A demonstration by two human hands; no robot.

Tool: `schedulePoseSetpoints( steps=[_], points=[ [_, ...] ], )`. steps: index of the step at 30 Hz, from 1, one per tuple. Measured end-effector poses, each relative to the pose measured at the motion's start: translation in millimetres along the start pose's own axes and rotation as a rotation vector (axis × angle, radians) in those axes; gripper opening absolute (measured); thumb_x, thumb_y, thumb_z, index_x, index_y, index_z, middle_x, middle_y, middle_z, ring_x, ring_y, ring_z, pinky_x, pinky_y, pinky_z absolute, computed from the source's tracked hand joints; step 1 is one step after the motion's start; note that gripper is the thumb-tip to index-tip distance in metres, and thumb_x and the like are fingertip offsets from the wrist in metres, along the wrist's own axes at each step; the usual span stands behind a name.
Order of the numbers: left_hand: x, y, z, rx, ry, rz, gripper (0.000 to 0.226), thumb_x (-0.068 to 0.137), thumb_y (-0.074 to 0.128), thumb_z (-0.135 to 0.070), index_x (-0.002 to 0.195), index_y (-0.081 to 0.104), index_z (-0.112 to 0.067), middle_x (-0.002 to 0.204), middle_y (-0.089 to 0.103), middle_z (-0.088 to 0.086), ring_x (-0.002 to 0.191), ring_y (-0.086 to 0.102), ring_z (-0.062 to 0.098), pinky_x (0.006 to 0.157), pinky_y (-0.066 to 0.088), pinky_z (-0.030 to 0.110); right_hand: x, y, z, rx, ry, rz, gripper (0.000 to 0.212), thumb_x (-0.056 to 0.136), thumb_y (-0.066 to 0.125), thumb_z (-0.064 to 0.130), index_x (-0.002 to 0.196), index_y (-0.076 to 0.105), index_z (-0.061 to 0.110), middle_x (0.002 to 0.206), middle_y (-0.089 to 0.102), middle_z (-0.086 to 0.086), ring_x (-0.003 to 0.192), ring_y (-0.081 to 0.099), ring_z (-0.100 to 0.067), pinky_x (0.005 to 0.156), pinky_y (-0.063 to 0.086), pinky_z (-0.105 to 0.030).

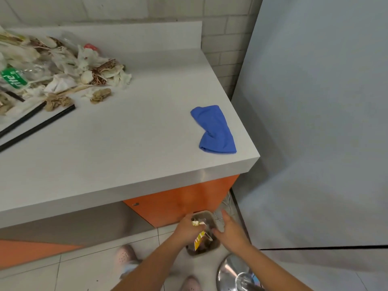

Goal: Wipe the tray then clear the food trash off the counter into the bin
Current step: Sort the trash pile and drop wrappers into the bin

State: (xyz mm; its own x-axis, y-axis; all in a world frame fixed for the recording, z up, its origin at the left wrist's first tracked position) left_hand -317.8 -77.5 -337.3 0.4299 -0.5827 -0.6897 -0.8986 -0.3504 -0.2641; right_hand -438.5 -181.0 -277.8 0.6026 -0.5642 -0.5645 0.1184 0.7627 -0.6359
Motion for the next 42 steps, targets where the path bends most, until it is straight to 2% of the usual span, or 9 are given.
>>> schedulePoseSetpoints(
  steps=[2, 5, 8, 11, 16, 27, 33, 36, 42],
  points=[
    [-27.3, -11.9, -23.8, -0.003, 0.030, -0.016, 0.053, 0.073, 0.067, -0.044, 0.119, 0.060, -0.019, 0.115, 0.064, -0.005, 0.110, 0.060, 0.018, 0.097, 0.047, 0.033, 1.7, -4.1, 5.8, 0.036, -0.037, -0.019, 0.070, 0.087, 0.061, 0.033, 0.146, 0.024, 0.030, 0.136, 0.050, -0.002, 0.105, 0.059, -0.015, 0.086, 0.049, -0.023],
    [-56.7, -32.4, -47.2, -0.072, 0.075, -0.040, 0.028, 0.088, 0.062, -0.021, 0.115, 0.057, -0.018, 0.110, 0.059, -0.006, 0.107, 0.058, 0.013, 0.091, 0.045, 0.022, -3.6, -17.8, 24.2, 0.019, -0.104, -0.042, 0.054, 0.088, 0.061, 0.031, 0.139, 0.041, 0.026, 0.130, 0.052, 0.004, 0.083, 0.055, -0.001, 0.065, 0.039, -0.004],
    [-87.6, -66.9, -72.4, -0.132, 0.257, -0.108, 0.017, 0.088, 0.061, -0.014, 0.101, 0.064, -0.025, 0.102, 0.067, -0.004, 0.097, 0.062, 0.010, 0.084, 0.047, 0.016, -11.9, -38.2, 58.2, 0.129, -0.242, -0.084, 0.019, 0.088, 0.062, 0.019, 0.103, 0.063, 0.032, 0.101, 0.066, 0.011, 0.073, 0.057, 0.002, 0.062, 0.042, -0.005],
    [-124.4, -111.5, -98.2, -0.213, 0.384, -0.227, 0.019, 0.088, 0.061, -0.010, 0.094, 0.066, -0.027, 0.094, 0.071, 0.000, 0.090, 0.066, 0.012, 0.081, 0.049, 0.016, -20.2, -60.6, 104.3, 0.215, -0.390, -0.164, 0.022, 0.084, 0.066, 0.019, 0.080, 0.066, 0.040, 0.078, 0.068, 0.017, 0.072, 0.060, 0.000, 0.066, 0.045, -0.012],
    [-170.4, -203.7, -127.7, -0.379, 0.512, -0.463, 0.015, 0.090, 0.058, -0.007, 0.095, 0.069, -0.015, 0.083, 0.072, 0.003, 0.077, 0.068, 0.015, 0.068, 0.054, 0.021, -26.7, -88.8, 208.7, 0.378, -0.588, -0.183, 0.009, 0.086, 0.066, 0.021, 0.080, 0.071, 0.025, 0.071, 0.065, -0.006, 0.059, 0.058, -0.021, 0.060, 0.051, -0.034],
    [-197.0, -460.5, -106.2, -0.501, 0.552, -0.808, 0.015, 0.093, 0.054, -0.011, 0.092, 0.067, -0.018, 0.084, 0.070, 0.004, 0.075, 0.065, 0.017, 0.070, 0.051, 0.028, 34.4, -68.6, 459.9, 0.346, -0.744, -0.225, 0.010, 0.088, 0.064, 0.023, 0.083, 0.070, 0.018, 0.069, 0.066, 0.000, 0.048, 0.056, -0.006, 0.054, 0.049, -0.020],
    [-167.8, -588.2, -74.1, -0.283, 0.457, -0.919, 0.015, 0.088, 0.059, -0.011, 0.083, 0.066, -0.024, 0.078, 0.065, 0.003, 0.067, 0.060, 0.019, 0.058, 0.046, 0.026, 81.1, -21.3, 561.7, 0.229, -0.717, -0.247, 0.009, 0.086, 0.064, 0.029, 0.077, 0.066, 0.028, 0.076, 0.070, -0.006, 0.054, 0.060, -0.014, 0.065, 0.053, -0.032],
    [-139.4, -625.0, -60.7, -0.013, 0.310, -0.898, 0.015, 0.088, 0.060, -0.014, 0.101, 0.065, -0.016, 0.084, 0.060, 0.000, 0.059, 0.055, 0.014, 0.049, 0.043, 0.018, 101.0, -0.2, 590.9, 0.139, -0.703, -0.276, 0.007, 0.085, 0.063, 0.029, 0.082, 0.068, 0.025, 0.078, 0.069, -0.003, 0.063, 0.063, -0.018, 0.066, 0.053, -0.032],
    [-82.3, -654.5, -47.1, 0.476, 0.085, -0.822, 0.079, 0.072, 0.071, -0.054, 0.135, 0.040, -0.018, 0.123, 0.054, 0.010, 0.113, 0.050, 0.027, 0.089, 0.045, 0.037, 159.0, 1.3, 600.3, -0.082, -0.583, -0.489, 0.020, 0.086, 0.063, 0.022, 0.106, 0.065, 0.023, 0.114, 0.056, 0.000, 0.092, 0.056, -0.017, 0.072, 0.045, -0.027]
  ],
)
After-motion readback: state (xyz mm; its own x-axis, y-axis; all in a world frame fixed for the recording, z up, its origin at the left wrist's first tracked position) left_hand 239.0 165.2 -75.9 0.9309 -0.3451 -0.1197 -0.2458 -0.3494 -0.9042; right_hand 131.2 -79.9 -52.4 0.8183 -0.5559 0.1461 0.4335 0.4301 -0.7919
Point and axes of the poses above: each hand's wrist, its own x-axis towards the middle knuckle, its own y-axis out of the palm, z = x × y, the point moved 3 cm from there along x, towards the middle knuckle
